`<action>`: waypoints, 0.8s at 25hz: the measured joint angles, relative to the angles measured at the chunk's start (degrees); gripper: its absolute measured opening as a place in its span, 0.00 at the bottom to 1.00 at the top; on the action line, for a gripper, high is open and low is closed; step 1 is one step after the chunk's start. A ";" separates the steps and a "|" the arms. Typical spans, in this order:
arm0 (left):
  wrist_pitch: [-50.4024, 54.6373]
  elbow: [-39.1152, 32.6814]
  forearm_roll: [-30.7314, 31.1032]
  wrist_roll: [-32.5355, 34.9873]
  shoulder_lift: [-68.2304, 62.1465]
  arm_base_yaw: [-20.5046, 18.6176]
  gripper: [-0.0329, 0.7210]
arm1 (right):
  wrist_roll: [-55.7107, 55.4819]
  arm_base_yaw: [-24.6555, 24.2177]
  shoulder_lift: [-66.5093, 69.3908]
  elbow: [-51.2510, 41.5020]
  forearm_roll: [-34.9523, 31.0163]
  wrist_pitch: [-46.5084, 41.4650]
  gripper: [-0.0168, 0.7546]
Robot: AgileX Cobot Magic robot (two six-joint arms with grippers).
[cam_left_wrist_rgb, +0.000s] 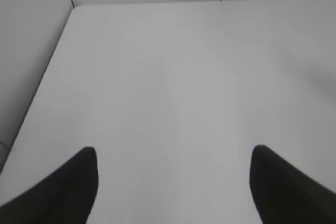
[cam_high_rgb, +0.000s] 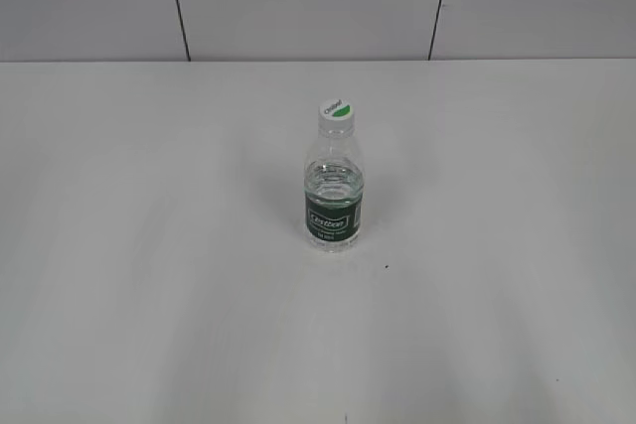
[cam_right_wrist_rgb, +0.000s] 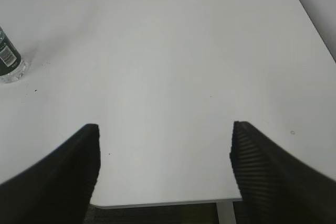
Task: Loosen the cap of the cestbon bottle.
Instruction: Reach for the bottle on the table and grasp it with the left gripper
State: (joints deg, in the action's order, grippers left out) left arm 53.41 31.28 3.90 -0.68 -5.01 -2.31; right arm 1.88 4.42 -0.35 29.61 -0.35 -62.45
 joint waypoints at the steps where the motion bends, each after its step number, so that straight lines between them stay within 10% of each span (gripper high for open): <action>1: -2.30 -0.06 0.00 0.00 -0.06 0.00 0.76 | 0.00 0.00 0.00 0.00 0.00 0.00 0.79; 20: -60.41 -18.32 -2.31 0.13 -25.95 0.00 0.75 | 0.00 0.00 0.00 0.00 0.00 -0.05 0.79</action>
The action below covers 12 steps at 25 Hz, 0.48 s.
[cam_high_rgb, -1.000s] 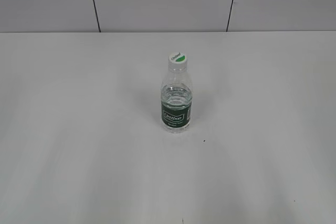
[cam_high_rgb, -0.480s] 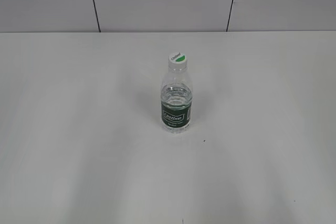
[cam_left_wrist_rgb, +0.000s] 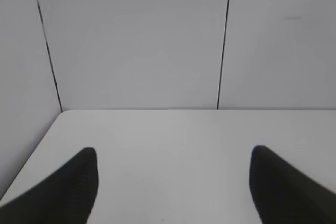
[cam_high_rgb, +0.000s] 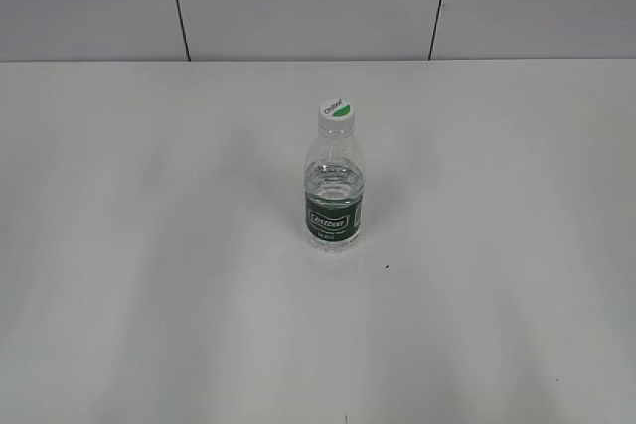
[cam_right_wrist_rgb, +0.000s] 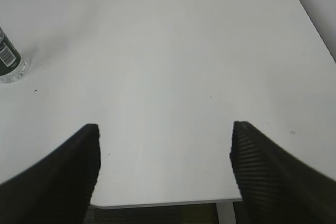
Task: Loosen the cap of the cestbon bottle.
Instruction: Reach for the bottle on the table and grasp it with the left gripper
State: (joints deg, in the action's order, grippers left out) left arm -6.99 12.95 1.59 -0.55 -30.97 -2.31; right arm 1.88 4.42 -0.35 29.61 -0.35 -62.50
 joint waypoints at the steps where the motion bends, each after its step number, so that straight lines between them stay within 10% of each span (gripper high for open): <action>1: -3.23 -0.16 0.00 0.00 -2.69 0.00 0.75 | 0.00 0.00 0.00 0.00 0.00 0.00 0.79; 12: -32.65 -0.26 10.39 -8.17 -31.11 0.00 0.74 | 0.00 0.00 0.00 0.00 0.35 0.04 0.79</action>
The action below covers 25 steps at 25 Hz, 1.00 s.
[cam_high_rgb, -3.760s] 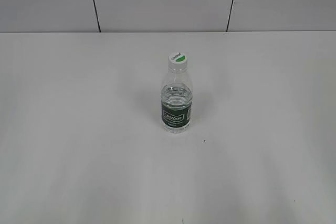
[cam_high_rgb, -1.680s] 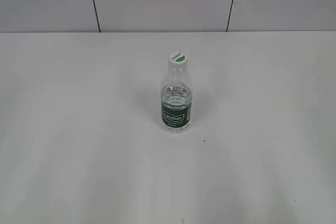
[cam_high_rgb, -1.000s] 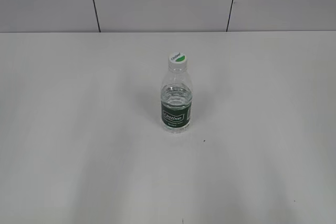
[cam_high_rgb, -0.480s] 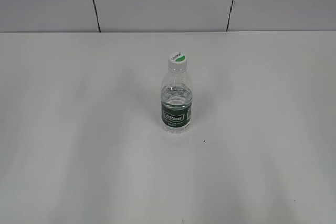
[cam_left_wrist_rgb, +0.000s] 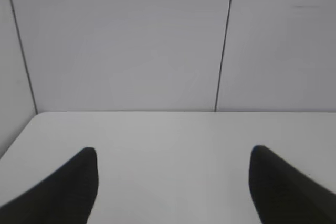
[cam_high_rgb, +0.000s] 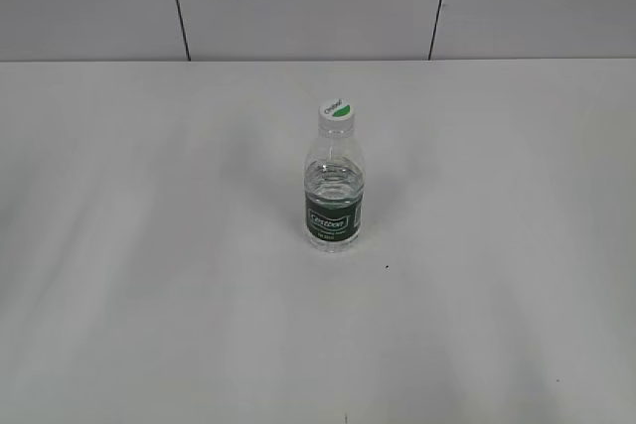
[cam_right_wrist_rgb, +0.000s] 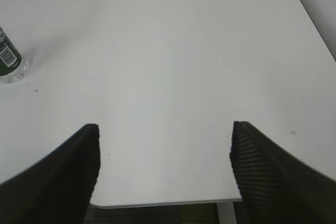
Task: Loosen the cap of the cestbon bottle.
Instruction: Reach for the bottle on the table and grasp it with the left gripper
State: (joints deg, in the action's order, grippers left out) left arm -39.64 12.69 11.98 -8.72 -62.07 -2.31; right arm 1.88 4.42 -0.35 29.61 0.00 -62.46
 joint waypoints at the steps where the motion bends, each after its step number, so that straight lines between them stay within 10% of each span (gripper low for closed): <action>1: -2.63 0.00 2.41 -0.98 -2.91 0.00 0.74 | 0.00 0.00 0.00 0.00 -0.42 0.00 0.79; 10: -26.83 2.19 17.82 -2.98 -26.51 0.00 0.73 | 0.00 0.00 0.00 0.00 -0.49 0.00 0.79; 25: -29.26 17.35 45.62 -3.96 -47.86 0.00 0.84 | 0.00 0.00 0.00 0.00 0.00 0.00 0.79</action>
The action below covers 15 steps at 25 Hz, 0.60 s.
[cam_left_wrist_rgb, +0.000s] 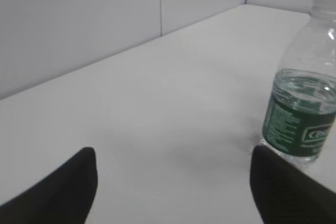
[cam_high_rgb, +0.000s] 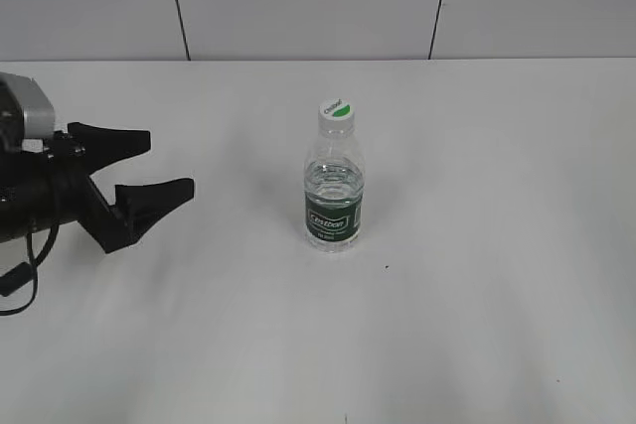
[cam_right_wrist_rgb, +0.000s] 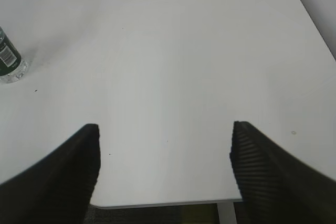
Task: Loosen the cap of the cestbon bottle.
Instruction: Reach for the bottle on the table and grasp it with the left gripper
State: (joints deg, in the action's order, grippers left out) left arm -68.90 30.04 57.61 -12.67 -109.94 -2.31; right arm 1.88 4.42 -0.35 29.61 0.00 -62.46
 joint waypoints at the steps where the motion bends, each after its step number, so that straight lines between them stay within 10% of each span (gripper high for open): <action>1: 0.00 0.68 1.16 -1.30 -0.98 0.00 0.86 | 0.00 0.00 0.00 0.00 0.00 0.00 0.79; 15: 0.24 12.07 11.97 -4.53 -7.76 5.29 0.86 | 0.00 0.00 0.00 0.00 -0.45 0.00 0.79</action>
State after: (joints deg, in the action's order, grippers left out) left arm -68.66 42.11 69.58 -17.21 -117.70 2.98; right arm 1.88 4.42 -0.35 29.61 -0.45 -62.46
